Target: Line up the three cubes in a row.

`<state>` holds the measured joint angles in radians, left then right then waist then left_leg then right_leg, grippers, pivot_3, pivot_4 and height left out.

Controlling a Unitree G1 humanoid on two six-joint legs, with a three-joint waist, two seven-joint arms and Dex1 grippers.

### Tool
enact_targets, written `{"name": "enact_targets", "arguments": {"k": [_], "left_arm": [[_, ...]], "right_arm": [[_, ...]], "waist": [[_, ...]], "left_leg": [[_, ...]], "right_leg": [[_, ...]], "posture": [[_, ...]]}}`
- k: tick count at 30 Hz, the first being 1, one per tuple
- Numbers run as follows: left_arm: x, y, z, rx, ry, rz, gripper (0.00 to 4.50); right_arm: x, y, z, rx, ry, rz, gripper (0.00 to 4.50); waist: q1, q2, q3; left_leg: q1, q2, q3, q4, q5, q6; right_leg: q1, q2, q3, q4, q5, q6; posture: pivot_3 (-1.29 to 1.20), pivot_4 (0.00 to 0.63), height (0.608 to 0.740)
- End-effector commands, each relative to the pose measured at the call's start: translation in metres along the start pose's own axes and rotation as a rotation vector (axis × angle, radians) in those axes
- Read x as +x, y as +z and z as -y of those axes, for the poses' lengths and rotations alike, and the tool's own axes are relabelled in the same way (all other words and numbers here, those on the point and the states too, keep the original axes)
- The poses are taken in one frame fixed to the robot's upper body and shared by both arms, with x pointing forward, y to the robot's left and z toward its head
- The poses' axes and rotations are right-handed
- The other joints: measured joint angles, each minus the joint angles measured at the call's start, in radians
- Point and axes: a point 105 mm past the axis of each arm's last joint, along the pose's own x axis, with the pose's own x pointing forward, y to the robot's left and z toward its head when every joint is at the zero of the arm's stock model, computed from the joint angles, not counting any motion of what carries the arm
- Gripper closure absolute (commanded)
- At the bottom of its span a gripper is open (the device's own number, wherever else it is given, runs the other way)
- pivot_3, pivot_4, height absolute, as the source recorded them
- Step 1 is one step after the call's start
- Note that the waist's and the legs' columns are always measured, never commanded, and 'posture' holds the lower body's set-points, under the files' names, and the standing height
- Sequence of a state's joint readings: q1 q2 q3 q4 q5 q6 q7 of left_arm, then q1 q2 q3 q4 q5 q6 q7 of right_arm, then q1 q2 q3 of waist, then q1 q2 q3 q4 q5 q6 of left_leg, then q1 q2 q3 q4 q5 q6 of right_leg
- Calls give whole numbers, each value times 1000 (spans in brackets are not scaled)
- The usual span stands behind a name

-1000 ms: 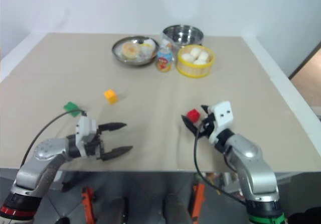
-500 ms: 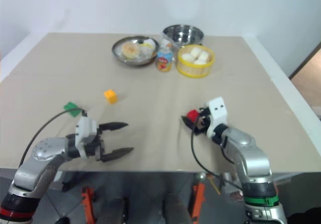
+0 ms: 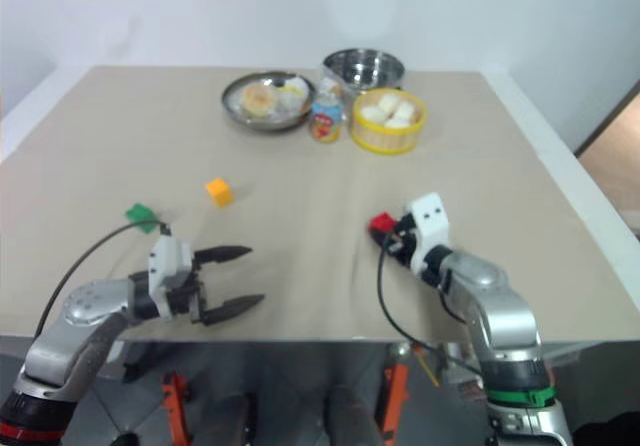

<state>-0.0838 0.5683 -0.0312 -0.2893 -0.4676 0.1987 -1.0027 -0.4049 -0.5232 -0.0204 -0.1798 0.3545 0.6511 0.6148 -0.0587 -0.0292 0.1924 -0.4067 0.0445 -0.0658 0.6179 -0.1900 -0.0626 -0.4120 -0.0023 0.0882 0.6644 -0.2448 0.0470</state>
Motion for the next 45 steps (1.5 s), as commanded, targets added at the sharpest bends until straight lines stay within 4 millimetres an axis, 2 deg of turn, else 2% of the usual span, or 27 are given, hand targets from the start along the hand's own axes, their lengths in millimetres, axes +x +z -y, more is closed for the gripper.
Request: {"name": "enact_targets", "arguments": {"k": [1, 3, 5, 11, 17, 26, 32, 33, 37, 39, 43, 45], "left_arm": [[-7, 0, -2, 38, 32, -8, 0], [-8, -2, -1, 34, 40, -15, 0], [-8, -3, 0, 34, 45, -17, 0], [-10, -2, 0, 31, 68, -9, 0], [-13, -2, 4, 26, 82, -11, 0], [-15, 0, 6, 24, 97, -11, 0], [-15, 1, 5, 20, 108, -10, 0], [-15, 1, 4, 18, 110, -10, 0], [-16, 1, 2, 14, 121, -11, 0], [-16, 0, 1, 9, 129, -14, 0], [-20, -1, -4, -5, 172, -16, 0], [-26, 1, -16, -20, 256, 0, 0]], "right_arm": [[8, 39, -39, -178, 299, 70, 3238], [13, 40, -55, -268, 455, 37, 3238], [19, 37, -61, -330, 560, 6, 3238], [34, 20, -60, -419, 749, -105, 3238], [41, 11, -58, -415, 824, -144, 3238], [47, 2, -54, -427, 848, -164, 3238], [53, 7, -47, -385, 810, -162, 3238], [53, 9, -46, -380, 804, -160, 2221], [48, 19, -42, -372, 797, -148, 929], [43, 27, -41, -367, 792, -130, 147], [31, 47, -44, -334, 780, -62, 31], [27, 65, -50, -282, 758, 24, 31]], "waist": [[-2, 0, 0], [-2, 0, 0], [-1, 0, 0], [4, 0, 1], [4, 1, 1], [6, 1, 1], [6, 2, 1], [6, 2, 2], [6, 2, 2], [7, 3, 2], [8, 5, 3], [7, 5, 3]], "left_leg": [[0, 0, 0, 0, 0, 0], [0, 1, 0, 0, 0, 0], [0, 1, 0, 0, 0, 0], [-1, 1, 1, 0, 0, 0], [-1, 1, 1, -1, -1, 1], [-1, 1, 1, -1, -1, 1], [-1, 1, 1, -1, -1, 1], [-1, 1, 1, -1, -1, 1], [-1, 1, 1, -1, -1, 1], [-1, 1, 1, -1, -1, 1], [-1, 1, 1, -1, -1, 1], [-1, 2, 1, -1, -1, 1]], "right_leg": [[0, 0, 0, 0, 0, 0], [0, 1, -1, 0, 0, 0], [0, 1, -1, 0, 0, 0], [0, 0, -1, 0, -1, 1], [-1, 0, -1, 0, 2, 5], [-1, 0, -1, 0, 1, 3], [-1, 1, -1, 0, 2, 3], [-1, 1, -1, 0, 2, 4], [-1, 1, -1, 0, 3, 4], [-1, 0, -1, 0, 3, 4], [-2, 0, -1, 0, 3, 5], [-2, 1, -1, 0, 3, 5]], "posture": [[0, 150, 740], [0, 150, 740], [0, 150, 740], [0, 150, 740], [0, 150, 740], [0, 150, 740], [0, 150, 740], [0, 150, 740], [0, 150, 740], [0, 150, 740], [0, 150, 740], [0, 150, 740]]}}
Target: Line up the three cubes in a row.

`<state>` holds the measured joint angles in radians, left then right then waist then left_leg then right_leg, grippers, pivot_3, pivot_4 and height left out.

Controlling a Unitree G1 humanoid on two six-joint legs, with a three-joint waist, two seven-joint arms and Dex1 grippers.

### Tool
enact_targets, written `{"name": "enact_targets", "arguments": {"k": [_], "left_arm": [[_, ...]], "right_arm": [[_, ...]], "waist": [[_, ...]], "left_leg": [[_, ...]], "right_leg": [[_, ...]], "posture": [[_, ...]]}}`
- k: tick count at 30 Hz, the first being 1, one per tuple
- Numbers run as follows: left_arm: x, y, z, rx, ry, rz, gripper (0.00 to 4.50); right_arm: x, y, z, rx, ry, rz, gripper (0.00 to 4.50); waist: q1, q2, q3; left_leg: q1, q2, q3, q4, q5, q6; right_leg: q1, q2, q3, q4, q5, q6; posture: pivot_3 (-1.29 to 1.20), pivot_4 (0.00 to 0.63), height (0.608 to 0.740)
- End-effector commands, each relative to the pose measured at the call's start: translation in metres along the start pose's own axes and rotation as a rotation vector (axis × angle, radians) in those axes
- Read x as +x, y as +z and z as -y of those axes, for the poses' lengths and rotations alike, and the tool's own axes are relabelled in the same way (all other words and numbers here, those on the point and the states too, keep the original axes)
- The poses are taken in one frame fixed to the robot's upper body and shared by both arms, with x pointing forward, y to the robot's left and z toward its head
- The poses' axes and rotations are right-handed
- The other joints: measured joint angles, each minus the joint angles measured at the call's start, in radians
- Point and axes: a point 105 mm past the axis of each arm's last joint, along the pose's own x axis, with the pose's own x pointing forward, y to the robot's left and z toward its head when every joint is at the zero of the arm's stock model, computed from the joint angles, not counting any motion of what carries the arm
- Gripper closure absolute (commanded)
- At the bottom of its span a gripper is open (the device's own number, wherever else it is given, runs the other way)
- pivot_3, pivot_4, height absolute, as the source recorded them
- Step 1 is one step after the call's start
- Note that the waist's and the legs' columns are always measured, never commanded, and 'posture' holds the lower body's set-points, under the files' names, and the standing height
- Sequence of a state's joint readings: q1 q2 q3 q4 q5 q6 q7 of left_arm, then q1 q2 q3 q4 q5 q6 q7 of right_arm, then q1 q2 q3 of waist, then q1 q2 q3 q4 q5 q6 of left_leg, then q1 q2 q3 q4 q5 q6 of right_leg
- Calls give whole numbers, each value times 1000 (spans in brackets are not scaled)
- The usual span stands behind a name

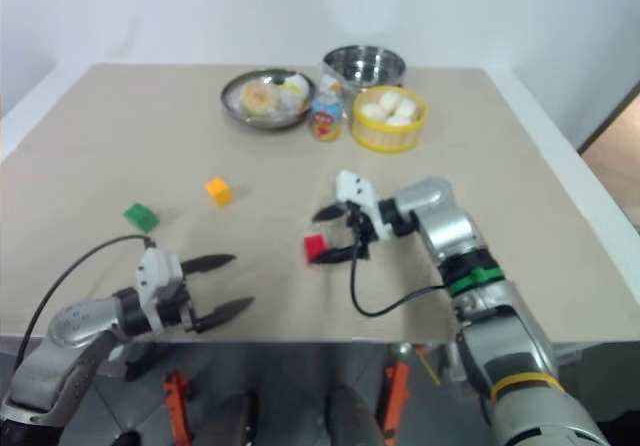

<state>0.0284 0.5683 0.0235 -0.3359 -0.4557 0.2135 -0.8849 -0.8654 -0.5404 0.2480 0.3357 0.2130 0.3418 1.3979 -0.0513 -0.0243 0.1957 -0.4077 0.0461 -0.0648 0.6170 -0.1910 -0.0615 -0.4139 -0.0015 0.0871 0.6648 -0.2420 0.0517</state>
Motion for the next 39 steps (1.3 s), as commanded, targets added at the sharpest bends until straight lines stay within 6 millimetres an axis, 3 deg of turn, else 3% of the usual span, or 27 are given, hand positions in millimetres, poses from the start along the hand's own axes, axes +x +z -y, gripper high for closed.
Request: {"name": "enact_targets", "arguments": {"k": [1, 6, 11, 15, 20, 23, 29, 39], "left_arm": [[-8, 16, -22, 20, 148, 61, 0], [-20, 20, -53, 41, 425, 90, 0], [-41, 28, -61, 96, 624, 108, 0], [-74, 26, -87, 69, 717, 65, 0], [-96, 22, -110, 26, 677, 10, 0], [-100, 20, -123, 23, 650, -23, 0], [-99, 15, -142, 20, 620, -50, 0], [-92, 5, -160, 7, 575, -82, 0]], "right_arm": [[-7, 41, -5, -18, -53, 170, 31], [-1, 68, -11, -37, -199, 334, 31], [4, 65, -16, -31, -331, 381, 31], [6, 61, -14, -26, -411, 381, 31], [11, 63, -16, -7, -400, 389, 31], [18, 62, -32, -32, -313, 389, 31], [28, 50, -50, -99, -254, 330, 31], [27, 44, -48, -95, -295, 329, 31]], "waist": [[-1, 0, 0], [0, 0, 0], [2, -1, 0], [2, 0, 0], [0, 0, 0], [1, -1, 0], [2, -2, -1], [2, -2, -1]], "left_leg": [[0, 0, 0, 0, 0, 0], [0, 0, -1, 0, 0, 0], [-1, 0, -1, 1, -1, -1], [-1, 0, 0, 1, 0, -1], [0, 2, 0, 1, 0, -1], [-1, 1, 1, 1, 0, -2], [-4, 2, 1, 0, 0, -2], [-6, 2, 1, 0, 0, -2]], "right_leg": [[0, 0, 0, 0, 0, 0], [0, 1, 0, 1, 1, 0], [0, 1, 1, 0, 1, 2], [-1, 1, 1, 1, 1, 0], [-2, 3, 1, 1, 0, -6], [-2, 3, 2, 0, 0, -5], [-5, 2, 1, 1, 1, 0], [-7, 3, 1, 1, 2, 0]], "posture": [[0, 150, 740], [0, 150, 740], [0, 150, 740], [0, 150, 740], [0, 150, 740], [0, 150, 740], [0, 150, 740], [0, 150, 740]]}}
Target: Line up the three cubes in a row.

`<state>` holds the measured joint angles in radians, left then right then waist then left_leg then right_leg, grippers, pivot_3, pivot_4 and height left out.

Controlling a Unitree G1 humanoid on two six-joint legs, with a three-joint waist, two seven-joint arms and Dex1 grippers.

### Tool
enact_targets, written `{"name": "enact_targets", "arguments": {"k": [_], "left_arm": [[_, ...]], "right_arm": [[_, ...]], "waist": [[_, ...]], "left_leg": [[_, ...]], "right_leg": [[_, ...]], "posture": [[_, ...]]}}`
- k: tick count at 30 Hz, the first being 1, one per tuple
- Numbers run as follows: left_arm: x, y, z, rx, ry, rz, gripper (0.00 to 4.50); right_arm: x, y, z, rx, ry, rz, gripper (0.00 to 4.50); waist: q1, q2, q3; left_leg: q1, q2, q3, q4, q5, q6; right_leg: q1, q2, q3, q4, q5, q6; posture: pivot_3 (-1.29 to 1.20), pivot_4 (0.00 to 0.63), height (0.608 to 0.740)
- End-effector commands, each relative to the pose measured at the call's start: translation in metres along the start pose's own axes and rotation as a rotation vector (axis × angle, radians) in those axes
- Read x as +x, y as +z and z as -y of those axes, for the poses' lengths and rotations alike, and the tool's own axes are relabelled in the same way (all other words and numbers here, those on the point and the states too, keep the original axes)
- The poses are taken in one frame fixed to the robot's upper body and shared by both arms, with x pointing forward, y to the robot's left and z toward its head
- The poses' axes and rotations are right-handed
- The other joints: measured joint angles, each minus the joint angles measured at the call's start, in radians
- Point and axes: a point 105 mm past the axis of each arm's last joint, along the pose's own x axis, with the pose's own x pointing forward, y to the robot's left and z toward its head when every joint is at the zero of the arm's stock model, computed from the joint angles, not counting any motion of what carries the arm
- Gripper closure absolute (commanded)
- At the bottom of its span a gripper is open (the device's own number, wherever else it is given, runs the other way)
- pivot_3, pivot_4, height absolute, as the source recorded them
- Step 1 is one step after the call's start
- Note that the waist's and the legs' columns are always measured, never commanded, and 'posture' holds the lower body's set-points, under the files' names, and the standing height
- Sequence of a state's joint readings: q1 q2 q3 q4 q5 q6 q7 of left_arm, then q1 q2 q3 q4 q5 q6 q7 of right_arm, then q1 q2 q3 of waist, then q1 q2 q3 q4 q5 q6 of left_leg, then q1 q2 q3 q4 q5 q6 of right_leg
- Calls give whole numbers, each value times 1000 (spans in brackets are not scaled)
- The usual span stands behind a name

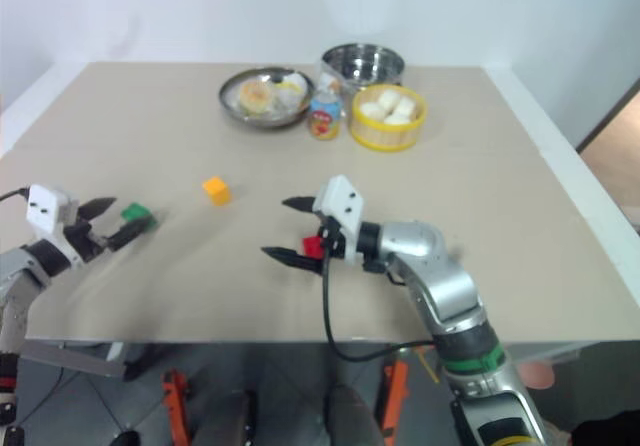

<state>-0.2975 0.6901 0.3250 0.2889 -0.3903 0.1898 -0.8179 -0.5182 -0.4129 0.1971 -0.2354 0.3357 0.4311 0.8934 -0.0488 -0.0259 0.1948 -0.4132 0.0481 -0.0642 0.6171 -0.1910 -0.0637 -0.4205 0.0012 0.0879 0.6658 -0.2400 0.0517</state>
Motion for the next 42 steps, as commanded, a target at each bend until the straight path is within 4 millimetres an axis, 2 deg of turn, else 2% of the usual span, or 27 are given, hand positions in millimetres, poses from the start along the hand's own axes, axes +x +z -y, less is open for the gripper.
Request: {"name": "enact_targets", "arguments": {"k": [1, 5, 7, 9, 10, 15, 19, 25, 27, 30, 37, 42], "left_arm": [[1, 4, -8, 28, -5, 2, 0], [7, -7, -13, 0, -33, -40, 0], [9, -9, -17, -4, -28, -43, 531], [12, -10, -20, -3, -24, -46, 1306], [13, -11, -20, -5, -26, -47, 1555], [18, -12, -14, 6, -64, -41, 3168], [21, -7, 11, 86, -187, -41, 3158], [27, 5, 108, 172, -601, -20, 3158], [30, 9, 136, 201, -719, -7, 3158], [40, 15, 167, 219, -850, 13, 3158], [65, 14, 195, 266, -974, -15, 3158], [68, 13, 198, 273, -973, -15, 3158]], "right_arm": [[-2, 12, -3, -51, -2, 34, 31], [-5, 12, -1, -50, -15, 24, 31], [-7, 13, 0, -49, -22, 21, 0], [-8, 13, 0, -50, -31, 15, 0], [-9, 13, 1, -50, -35, 13, 0], [-13, 13, 1, -50, -54, 3, 0], [-18, 16, 4, -55, -83, 5, 0], [-34, 19, -4, -27, -58, -16, 0], [-39, 17, -6, -18, -51, -30, 0], [-44, 13, -7, -15, -57, -53, 0], [-44, 13, -3, -30, -101, -50, 0], [-43, 13, -4, -34, -118, -41, 0]], "waist": [[0, 0, 0], [0, 0, 0], [0, 0, 0], [0, 0, 0], [0, 0, 0], [0, 0, 0], [0, -1, 0], [4, -1, 0], [3, 0, 0], [3, -1, 0], [-4, 0, 0], [-3, 0, 0]], "left_leg": [[0, 0, 0, 0, 0, 0], [-1, 0, 0, 0, 0, 0], [-1, 0, 0, 0, 0, 0], [-1, 0, 0, 0, 0, 0], [-2, 0, 0, 0, 0, 0], [-2, 0, -1, 0, 0, 0], [-2, 0, -1, 0, 0, 0], [-4, 0, -2, 1, 0, 0], [-5, 0, -3, 1, 0, 0], [-4, 0, -3, 3, 0, 0], [-4, 0, -3, 6, 2, 3], [-5, 0, -3, 6, 2, 3]], "right_leg": [[0, 0, 0, 0, 0, 0], [0, 0, 0, 0, 0, 1], [0, 0, 0, 0, 0, 1], [-1, 0, -1, 0, 1, 1], [-1, 0, -1, 0, 1, 1], [-1, 0, -1, 0, 1, 2], [-1, 0, -1, 0, 1, 2], [-2, 0, -1, 0, 1, 2], [-2, 0, -1, 0, 1, 2], [-1, 1, -1, 0, 1, 1], [-1, 3, 2, 0, 5, 1], [-2, 3, 3, 1, 6, 3]], "posture": [[0, 150, 740], [0, 150, 740], [0, 150, 740], [0, 150, 740], [0, 150, 740], [0, 150, 740], [0, 150, 740], [0, 150, 740], [0, 150, 740], [0, 150, 740], [0, 150, 740], [0, 150, 740]]}}
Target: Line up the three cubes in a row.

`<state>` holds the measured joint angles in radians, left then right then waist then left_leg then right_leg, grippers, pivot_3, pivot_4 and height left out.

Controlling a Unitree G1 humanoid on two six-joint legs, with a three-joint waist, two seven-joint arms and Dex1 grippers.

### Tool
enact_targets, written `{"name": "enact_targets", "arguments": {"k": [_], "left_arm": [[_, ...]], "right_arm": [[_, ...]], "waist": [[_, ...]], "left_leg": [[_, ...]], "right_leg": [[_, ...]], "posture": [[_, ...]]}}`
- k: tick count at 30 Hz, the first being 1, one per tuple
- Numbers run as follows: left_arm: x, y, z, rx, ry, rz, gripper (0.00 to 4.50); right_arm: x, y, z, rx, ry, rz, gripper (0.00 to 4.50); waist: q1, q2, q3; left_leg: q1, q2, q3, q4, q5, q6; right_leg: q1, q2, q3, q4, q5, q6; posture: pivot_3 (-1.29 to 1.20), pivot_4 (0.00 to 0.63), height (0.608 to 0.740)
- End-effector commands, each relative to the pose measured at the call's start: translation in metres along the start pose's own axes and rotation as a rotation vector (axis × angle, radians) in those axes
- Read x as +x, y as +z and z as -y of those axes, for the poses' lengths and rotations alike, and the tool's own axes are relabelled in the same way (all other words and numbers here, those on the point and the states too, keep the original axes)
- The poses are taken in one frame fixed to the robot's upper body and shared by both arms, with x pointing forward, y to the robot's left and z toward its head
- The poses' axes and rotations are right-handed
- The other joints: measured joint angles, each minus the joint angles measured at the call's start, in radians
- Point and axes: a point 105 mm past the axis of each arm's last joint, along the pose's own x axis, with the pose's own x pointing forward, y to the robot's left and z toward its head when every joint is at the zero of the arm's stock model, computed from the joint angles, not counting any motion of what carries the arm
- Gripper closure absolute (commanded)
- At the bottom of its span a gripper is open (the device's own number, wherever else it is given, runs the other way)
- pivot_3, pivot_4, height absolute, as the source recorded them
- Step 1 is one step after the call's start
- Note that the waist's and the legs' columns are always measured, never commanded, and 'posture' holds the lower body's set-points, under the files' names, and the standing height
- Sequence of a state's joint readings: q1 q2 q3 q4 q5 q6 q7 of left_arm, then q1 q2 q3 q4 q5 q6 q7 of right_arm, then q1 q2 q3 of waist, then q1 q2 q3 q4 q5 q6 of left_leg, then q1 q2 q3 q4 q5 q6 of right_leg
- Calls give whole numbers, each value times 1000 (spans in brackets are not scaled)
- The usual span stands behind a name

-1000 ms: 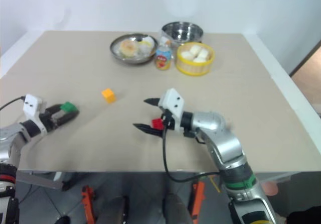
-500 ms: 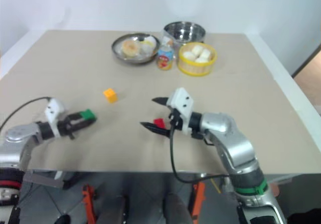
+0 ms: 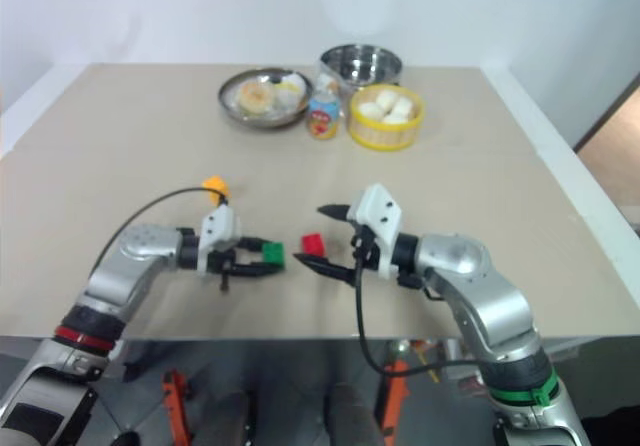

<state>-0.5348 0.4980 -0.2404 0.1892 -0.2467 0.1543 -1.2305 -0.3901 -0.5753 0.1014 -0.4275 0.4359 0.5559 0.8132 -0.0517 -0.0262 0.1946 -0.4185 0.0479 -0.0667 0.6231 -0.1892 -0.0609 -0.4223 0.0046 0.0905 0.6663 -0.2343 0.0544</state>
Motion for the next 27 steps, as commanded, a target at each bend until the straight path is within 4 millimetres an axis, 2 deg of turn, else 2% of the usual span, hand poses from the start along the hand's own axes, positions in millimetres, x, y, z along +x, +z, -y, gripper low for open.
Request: {"name": "enact_targets", "arguments": {"k": [1, 10, 17, 27], "left_arm": [[-4, 9, -7, 46, 33, 9, 3158], [-19, 4, -19, 21, 131, 18, 3158], [-12, -4, -15, 11, 107, 10, 3158], [-14, -9, -15, 19, 63, -24, 3158]], "right_arm": [[-3, 15, -3, -56, -16, 50, 0], [-4, 13, -2, -47, -26, 54, 0], [-3, 11, -2, -41, -20, 51, 0], [-2, 8, -1, -32, -21, 45, 0]], "waist": [[0, 0, 0], [2, 0, 0], [3, 0, 0], [3, 0, 0]], "left_leg": [[0, 0, 0, 0, 0, 0], [0, 0, 0, 1, 0, 0], [0, 0, 0, 1, 0, 0], [0, 0, 0, 1, 0, 0]], "right_leg": [[0, 0, 0, 0, 0, 0], [0, 0, 0, 0, 0, 0], [0, 0, 0, 0, 0, 0], [0, 0, 0, 0, 0, 0]], "posture": [[0, 150, 740], [0, 150, 740], [0, 150, 740], [0, 150, 740]]}}
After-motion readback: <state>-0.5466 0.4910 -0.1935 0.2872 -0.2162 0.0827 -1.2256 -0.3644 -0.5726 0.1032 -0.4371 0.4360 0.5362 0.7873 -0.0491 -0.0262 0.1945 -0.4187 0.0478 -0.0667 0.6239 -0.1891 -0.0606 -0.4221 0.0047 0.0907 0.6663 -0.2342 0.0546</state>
